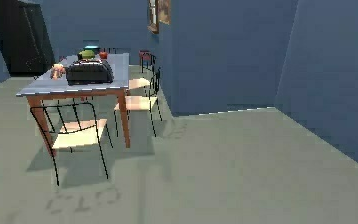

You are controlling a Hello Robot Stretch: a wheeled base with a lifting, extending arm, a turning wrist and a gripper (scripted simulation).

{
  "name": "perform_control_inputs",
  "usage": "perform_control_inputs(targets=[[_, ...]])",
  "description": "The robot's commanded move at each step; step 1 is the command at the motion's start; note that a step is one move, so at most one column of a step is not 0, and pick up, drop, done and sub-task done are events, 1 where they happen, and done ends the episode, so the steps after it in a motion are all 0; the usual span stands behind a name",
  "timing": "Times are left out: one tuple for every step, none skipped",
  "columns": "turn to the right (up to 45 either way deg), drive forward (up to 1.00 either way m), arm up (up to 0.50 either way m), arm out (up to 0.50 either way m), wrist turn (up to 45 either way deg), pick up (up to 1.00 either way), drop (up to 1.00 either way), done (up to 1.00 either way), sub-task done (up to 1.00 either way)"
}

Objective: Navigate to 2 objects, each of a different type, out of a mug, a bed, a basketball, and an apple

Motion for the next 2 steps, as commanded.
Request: perform_control_inputs(targets=[[-9.0,0.00,0.00,0.00,0.0,0.00,0.00,0.00,0.00],[0.0,0.70,0.00,0.00,0.0,0.00,0.00,0.00,0.00]])
